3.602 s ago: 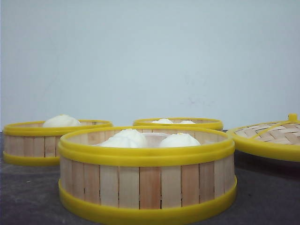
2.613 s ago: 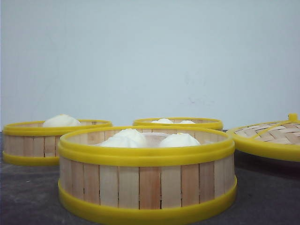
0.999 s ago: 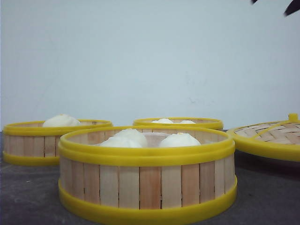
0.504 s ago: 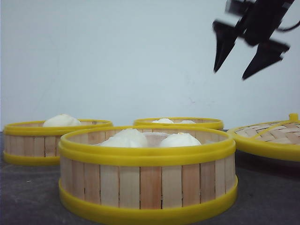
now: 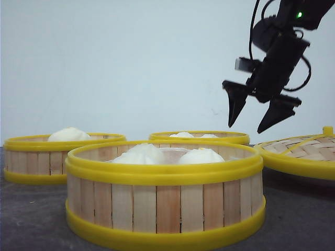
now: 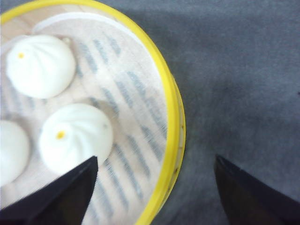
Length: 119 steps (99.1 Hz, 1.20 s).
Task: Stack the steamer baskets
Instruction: 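Move the right gripper down and grasp the rim of a bun-filled steamer basket, then lift the grasped steamer basket up with the right gripper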
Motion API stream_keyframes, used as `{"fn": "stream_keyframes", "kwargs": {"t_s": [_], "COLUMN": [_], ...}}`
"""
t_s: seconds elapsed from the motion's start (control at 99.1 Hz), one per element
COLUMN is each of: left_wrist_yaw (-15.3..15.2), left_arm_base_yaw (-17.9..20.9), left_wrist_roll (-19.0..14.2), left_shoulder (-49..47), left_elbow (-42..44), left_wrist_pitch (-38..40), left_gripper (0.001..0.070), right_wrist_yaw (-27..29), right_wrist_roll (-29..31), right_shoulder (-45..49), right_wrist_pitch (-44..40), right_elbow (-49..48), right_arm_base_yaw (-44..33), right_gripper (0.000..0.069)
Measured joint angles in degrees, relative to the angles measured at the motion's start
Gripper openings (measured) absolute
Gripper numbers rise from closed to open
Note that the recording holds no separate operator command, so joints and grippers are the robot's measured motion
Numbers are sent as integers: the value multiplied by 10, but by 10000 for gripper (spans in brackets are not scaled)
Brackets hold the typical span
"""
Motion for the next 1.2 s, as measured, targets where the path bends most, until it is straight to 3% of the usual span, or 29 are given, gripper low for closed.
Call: {"fn": "stream_keyframes", "kwargs": {"t_s": [0.313, 0.545, 0.696, 0.847, 1.201], "left_wrist_yaw": [0, 0, 0, 0, 0], "left_arm_base_yaw": [-3, -3, -3, -3, -3], "left_wrist_roll": [0, 0, 0, 0, 0], "left_shoulder": [-1, -9, -16, -24, -57], "left_elbow": [0, 0, 0, 0, 0], "left_wrist_pitch": [-8, -20, -23, -25, -74], "left_gripper": [398, 398, 398, 398, 397], "right_wrist_yaw": [9, 54, 71, 81, 65], "right_wrist_roll": [1, 5, 14, 17, 42], "right_shoulder": [29, 36, 36, 36, 30], "right_wrist_pitch": [14, 15, 13, 15, -34], "right_elbow": [0, 0, 1, 3, 83], "right_arm_base_yaw": [11, 26, 30, 41, 40], "right_gripper": [390, 168, 78, 36, 34]}}
